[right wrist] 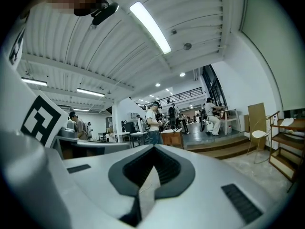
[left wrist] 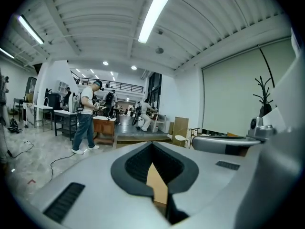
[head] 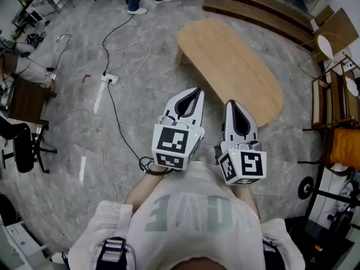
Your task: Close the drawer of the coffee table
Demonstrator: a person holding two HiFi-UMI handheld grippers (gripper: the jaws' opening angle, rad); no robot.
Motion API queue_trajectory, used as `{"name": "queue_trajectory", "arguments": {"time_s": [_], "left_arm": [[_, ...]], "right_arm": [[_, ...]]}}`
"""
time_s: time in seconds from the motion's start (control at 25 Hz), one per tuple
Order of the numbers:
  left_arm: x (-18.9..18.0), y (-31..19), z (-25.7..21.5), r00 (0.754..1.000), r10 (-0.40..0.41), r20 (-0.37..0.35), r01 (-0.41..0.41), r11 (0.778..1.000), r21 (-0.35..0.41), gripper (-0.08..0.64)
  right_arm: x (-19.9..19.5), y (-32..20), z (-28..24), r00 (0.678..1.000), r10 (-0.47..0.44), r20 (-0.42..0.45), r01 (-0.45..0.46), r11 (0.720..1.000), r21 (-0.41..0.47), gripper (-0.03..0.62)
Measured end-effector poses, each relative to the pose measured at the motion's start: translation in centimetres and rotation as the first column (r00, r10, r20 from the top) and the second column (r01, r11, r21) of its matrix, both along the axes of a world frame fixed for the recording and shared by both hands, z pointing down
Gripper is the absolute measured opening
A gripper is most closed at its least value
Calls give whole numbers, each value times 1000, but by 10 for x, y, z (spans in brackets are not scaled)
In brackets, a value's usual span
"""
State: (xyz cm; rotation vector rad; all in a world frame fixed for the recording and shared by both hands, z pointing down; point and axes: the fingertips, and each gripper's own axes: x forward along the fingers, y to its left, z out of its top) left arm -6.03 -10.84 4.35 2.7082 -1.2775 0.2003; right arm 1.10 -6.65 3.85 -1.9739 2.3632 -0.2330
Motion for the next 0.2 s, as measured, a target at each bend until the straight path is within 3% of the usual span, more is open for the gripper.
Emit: {"name": "queue_trajectory", "arguments": {"time_s": [0.2], "left_arm": [[-15, -4, 2, 1000, 4, -21, -3, 1000, 3, 9]], "right_arm": [[-17, -7, 1, 1000, -8, 9, 7, 1000, 25, 6]]}}
